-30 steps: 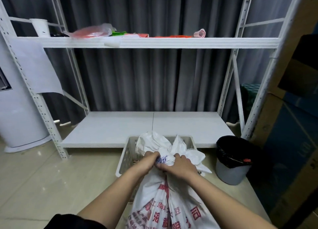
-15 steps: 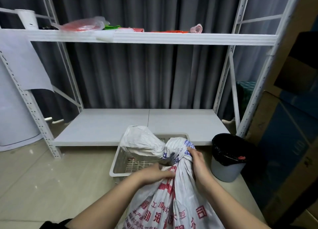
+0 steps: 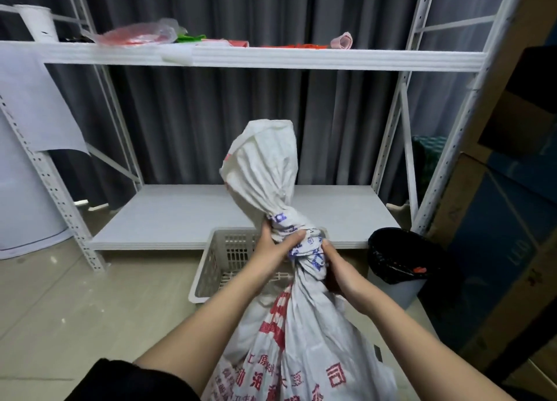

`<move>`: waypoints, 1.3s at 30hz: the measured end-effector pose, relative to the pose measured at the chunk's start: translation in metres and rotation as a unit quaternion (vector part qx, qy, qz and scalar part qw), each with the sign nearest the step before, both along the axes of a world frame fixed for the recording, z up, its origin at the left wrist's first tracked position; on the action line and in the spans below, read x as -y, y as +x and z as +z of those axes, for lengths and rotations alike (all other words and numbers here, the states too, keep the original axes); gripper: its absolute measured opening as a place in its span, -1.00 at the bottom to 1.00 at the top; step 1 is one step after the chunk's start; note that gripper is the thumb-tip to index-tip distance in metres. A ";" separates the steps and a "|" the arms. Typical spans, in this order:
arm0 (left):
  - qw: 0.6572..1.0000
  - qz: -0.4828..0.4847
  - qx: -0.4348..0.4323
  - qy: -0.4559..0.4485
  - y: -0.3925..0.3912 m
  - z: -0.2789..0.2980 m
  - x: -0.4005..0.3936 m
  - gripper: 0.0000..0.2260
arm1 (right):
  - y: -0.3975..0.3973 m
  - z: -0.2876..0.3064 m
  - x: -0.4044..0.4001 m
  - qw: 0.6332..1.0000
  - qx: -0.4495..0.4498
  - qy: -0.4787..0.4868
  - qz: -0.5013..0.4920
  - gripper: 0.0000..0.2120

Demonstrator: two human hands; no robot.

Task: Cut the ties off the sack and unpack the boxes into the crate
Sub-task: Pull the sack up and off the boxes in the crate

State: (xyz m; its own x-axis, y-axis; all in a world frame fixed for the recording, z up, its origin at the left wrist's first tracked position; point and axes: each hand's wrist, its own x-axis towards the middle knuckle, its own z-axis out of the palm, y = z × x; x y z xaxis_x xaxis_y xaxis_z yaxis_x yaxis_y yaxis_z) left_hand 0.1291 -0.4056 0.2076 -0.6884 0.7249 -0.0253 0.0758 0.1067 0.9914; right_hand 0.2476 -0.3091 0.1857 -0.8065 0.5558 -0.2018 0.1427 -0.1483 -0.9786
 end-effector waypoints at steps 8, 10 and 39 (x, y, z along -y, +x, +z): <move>0.954 0.070 -0.253 -0.144 -0.009 0.066 -0.030 -0.26 | -0.028 -0.004 0.011 0.951 0.009 0.297 -0.084 -0.16; 0.977 0.020 -0.202 -0.065 -0.006 0.080 -0.034 -0.34 | -0.035 -0.002 0.004 0.948 0.021 0.264 -0.178 -0.38; 0.980 0.043 0.116 -0.154 -0.029 -0.051 -0.022 0.11 | -0.007 0.006 -0.023 0.995 0.090 -0.025 0.044 -0.71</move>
State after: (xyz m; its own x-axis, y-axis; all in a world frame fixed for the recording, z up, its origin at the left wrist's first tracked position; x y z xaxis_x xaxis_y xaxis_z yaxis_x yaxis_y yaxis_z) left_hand 0.0997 -0.3833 0.1561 -0.6960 0.5981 -0.3974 -0.1711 0.3993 0.9007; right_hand 0.2407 -0.2857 0.1912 -0.8002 0.4700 -0.3725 0.3293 -0.1747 -0.9279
